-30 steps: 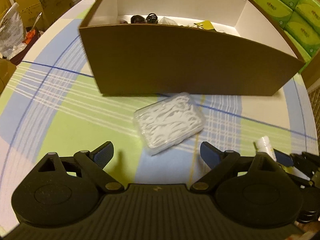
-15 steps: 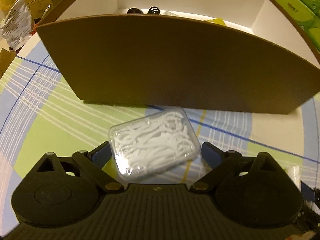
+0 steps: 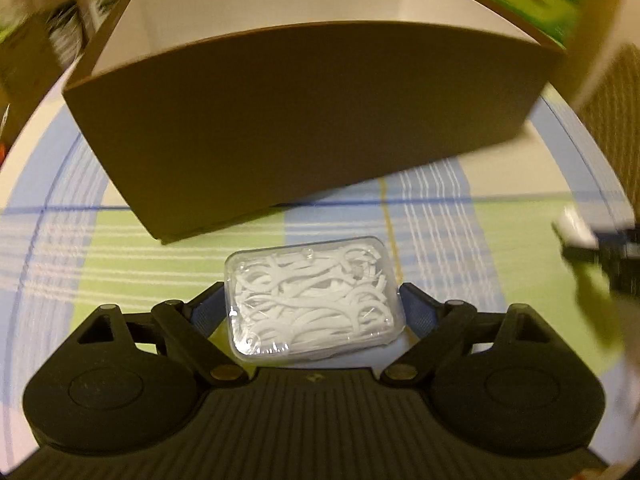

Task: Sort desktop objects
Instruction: 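Grasp the clear floss-pick case with the left tool while the right tool grasps the white pill bottle, then carry the floss case in the left tool and the pill bottle in the right tool into the box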

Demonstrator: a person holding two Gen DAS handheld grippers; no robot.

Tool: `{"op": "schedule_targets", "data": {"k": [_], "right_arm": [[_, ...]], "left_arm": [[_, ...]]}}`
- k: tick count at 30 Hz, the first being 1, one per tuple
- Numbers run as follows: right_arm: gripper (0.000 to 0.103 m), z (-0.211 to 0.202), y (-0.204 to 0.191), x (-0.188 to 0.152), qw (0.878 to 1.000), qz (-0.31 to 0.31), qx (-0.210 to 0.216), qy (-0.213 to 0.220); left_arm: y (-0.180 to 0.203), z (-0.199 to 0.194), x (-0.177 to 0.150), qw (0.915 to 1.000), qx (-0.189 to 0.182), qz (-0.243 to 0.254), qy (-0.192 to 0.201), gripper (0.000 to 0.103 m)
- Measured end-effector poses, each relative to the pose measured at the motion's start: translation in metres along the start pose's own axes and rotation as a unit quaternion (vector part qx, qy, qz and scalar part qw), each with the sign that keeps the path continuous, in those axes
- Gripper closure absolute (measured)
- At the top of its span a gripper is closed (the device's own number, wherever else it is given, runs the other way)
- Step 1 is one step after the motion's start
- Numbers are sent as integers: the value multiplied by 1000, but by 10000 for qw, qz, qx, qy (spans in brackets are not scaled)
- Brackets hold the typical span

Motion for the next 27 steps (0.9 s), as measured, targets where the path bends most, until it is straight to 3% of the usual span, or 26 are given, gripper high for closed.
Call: {"op": "schedule_targets", "data": {"k": [3,8,10,27], "right_arm": [[79,0,0,0,10000,-8,-14,7],[78,2,-4,1,9999,-50,-82,39],[78,3,-4,3,9999,-42,-87,36],[79,3,-17,4,9995,-240,-37,-220]], "left_arm": [[5,1,-2,9994,138,265,-147,15],[5,5,-5,9992,337,-176,-143,15],[6,8,-3,9985,445,-299,-78,19],[6,-8,-14,9994,309,-73,-143,20]]}}
Point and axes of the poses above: each gripper's, at about its wrist camera, not at the fingertips, and z roughly the way its jaws point, y to its right, x to its top, the point moved 3 cm from there along z, roughly the way its jaws point, and after that the axes turned 4 degrees about y, right-handed, at the moved point
